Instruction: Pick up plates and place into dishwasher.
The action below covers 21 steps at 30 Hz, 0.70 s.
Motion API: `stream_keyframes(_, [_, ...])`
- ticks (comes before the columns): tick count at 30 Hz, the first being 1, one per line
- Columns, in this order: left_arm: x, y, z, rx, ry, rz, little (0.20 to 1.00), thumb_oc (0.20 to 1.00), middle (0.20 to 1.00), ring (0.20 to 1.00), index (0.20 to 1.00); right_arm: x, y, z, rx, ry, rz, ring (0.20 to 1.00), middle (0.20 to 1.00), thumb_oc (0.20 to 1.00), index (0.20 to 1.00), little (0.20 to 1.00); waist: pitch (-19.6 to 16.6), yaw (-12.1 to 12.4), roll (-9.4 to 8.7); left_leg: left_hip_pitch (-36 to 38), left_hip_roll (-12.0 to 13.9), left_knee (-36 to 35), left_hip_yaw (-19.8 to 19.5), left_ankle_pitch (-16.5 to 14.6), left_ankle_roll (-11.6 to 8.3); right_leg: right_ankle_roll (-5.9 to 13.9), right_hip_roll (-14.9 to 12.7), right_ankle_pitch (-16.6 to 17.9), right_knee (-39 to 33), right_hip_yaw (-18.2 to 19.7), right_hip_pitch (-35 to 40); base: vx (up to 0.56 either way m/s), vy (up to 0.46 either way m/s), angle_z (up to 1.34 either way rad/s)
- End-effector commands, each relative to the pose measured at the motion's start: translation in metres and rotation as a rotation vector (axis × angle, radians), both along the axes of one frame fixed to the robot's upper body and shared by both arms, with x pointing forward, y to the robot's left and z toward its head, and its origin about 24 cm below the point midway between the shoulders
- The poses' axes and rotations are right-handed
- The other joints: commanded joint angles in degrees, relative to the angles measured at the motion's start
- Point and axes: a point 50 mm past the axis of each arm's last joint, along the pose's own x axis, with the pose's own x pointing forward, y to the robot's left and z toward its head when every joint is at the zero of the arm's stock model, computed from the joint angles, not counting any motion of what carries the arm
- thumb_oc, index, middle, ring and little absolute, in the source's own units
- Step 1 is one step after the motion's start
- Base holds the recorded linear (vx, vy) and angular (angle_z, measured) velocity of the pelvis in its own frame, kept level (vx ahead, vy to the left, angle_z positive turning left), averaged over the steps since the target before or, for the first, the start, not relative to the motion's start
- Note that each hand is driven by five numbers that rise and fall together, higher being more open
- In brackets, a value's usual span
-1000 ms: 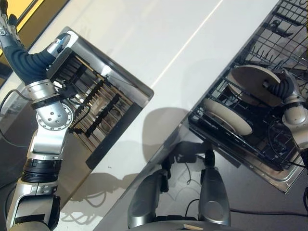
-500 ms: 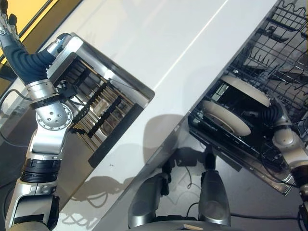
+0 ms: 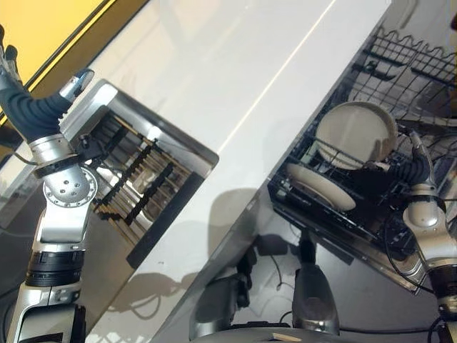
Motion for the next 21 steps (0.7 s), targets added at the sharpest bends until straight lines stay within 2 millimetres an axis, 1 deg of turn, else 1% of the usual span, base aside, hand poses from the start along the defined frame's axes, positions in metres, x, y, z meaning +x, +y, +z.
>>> stream_keyframes(1, [-0.005,0.003,-0.007,0.006,-0.023,0.015,1.0,1.0,1.0,1.0,1.0,-0.013,0.005,0.005,0.02,-0.131,-0.024,1.0,1.0,1.0,1.0,1.0,-6.1,-1.4,-1.49,-2.8,2.9,3.1,-0.8,-1.4,-2.67,1.93,-4.5,-5.8,6.6,-0.2,-0.4,-0.01,0.054,-0.07])
stream_keyframes(4, [-0.006,0.001,-0.018,-0.016,-0.005,0.019,1.0,1.0,1.0,1.0,1.0,-0.019,0.0,0.004,0.087,-0.204,-0.105,1.0,1.0,1.0,1.0,1.0,-6.5,-2.3,-0.26,-2.2,3.2,3.1,-0.4,-1.4,-2.8,1.49,-3.9,-6.8,7.6,0.3,-0.7,-0.01,0.091,-0.06])
stream_keyframes(7, [-0.006,-0.001,-0.025,-0.041,0.006,0.023,1.0,1.0,1.0,1.0,1.0,-0.025,-0.005,0.004,0.111,-0.257,-0.177,1.0,1.0,1.0,1.0,1.0,-6.4,-3.0,1.06,-2.3,3.3,3.8,0.0,-1.5,-2.85,0.95,-3.5,-7.9,9.5,0.9,-1.6,-0.03,0.137,-0.16])
stream_keyframes(11, [-0.007,-0.002,-0.035,-0.084,0.025,0.023,1.0,1.0,1.0,1.0,1.0,-0.031,-0.007,-0.002,0.116,-0.288,-0.249,1.0,1.0,1.0,1.0,1.0,-6.3,-3.8,2.71,-2.5,3.5,5.8,0.4,-1.9,-2.99,0.1,-3.4,-9.5,12.7,1.7,-2.8,0.0,0.127,-0.1])
stream_keyframes(16, [-0.007,-0.004,-0.046,-0.124,0.051,0.022,1.0,1.0,1.0,1.0,1.0,-0.036,-0.007,-0.023,0.176,-0.263,-0.291,1.0,1.0,1.0,1.0,1.0,-6.3,-4.5,4.08,-2.4,3.9,7.4,0.7,-2.3,-3.25,-0.9,-3.7,-11.2,16.1,2.0,-3.6,0.0,0.11,-0.1])
stream_keyframes(21, [-0.006,-0.005,-0.052,-0.151,0.073,0.024,1.0,1.0,1.0,1.0,1.0,-0.04,-0.008,-0.039,0.199,-0.201,-0.29,1.0,1.0,1.0,1.0,1.0,-6.1,-5.0,5.13,-2.9,4.2,9.1,0.6,-2.3,-3.72,-1.63,-4.3,-12.5,19.1,2.4,-4.7,0.01,0.094,-0.12])
